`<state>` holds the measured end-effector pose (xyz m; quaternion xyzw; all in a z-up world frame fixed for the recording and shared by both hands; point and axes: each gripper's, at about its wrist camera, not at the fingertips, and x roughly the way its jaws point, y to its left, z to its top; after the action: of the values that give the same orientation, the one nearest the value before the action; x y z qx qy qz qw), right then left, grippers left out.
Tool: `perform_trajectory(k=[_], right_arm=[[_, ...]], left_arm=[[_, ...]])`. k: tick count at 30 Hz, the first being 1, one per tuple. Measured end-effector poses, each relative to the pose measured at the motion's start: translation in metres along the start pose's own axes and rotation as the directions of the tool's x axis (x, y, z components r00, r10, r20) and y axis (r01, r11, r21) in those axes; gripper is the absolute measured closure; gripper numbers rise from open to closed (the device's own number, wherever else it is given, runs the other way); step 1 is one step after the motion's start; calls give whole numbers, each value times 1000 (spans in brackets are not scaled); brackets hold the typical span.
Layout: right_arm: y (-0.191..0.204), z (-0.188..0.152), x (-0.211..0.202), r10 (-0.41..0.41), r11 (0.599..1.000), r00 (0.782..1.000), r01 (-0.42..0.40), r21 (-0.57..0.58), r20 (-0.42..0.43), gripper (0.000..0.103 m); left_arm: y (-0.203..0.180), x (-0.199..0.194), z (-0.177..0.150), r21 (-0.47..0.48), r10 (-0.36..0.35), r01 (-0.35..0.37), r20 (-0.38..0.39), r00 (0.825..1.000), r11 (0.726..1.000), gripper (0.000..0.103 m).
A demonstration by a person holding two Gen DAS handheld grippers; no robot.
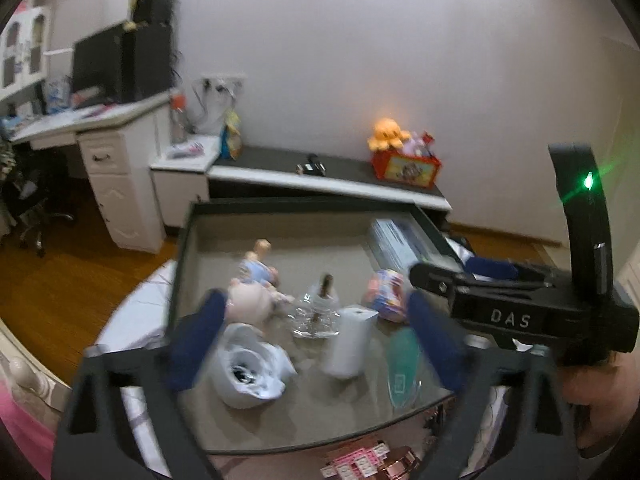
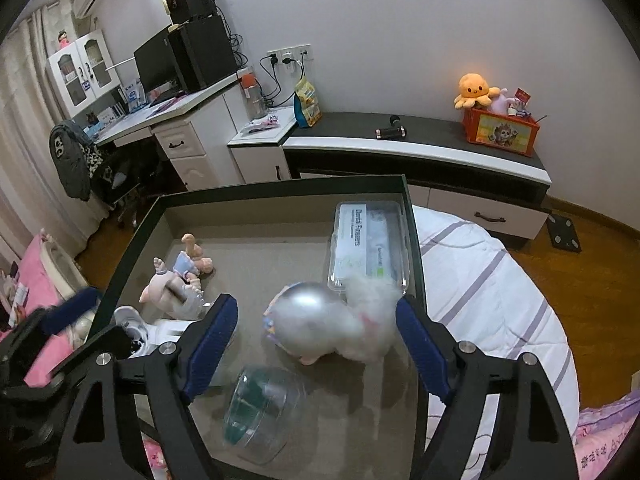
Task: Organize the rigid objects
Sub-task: 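Withdraw both tools from the pink box back over the bed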
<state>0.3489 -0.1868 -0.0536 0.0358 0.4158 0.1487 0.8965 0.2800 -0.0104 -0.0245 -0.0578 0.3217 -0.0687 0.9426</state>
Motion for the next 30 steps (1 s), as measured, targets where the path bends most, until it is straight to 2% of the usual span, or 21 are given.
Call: perform_trajectory(k=[1,10,19,30], right_arm=[[0,-1,-2,0,1000,1000,0,5,6,0],[6,-14,-46,-13,998,995,8,61,98,0],[20,-48,-106,-63,996,978,49,75,197,0],[39,-98,-149,-128,992,964,118,54,234,0]], left_arm=[[2,-6,0,-5,6,-6,18,1000,1000,0],[7,-42,-6,-4,48,-48,49,998,999,0],[7,-81,-17,11,91,-92,61,994,996,0],[12,-116,-39,-12,97,-96,48,994,995,0]])
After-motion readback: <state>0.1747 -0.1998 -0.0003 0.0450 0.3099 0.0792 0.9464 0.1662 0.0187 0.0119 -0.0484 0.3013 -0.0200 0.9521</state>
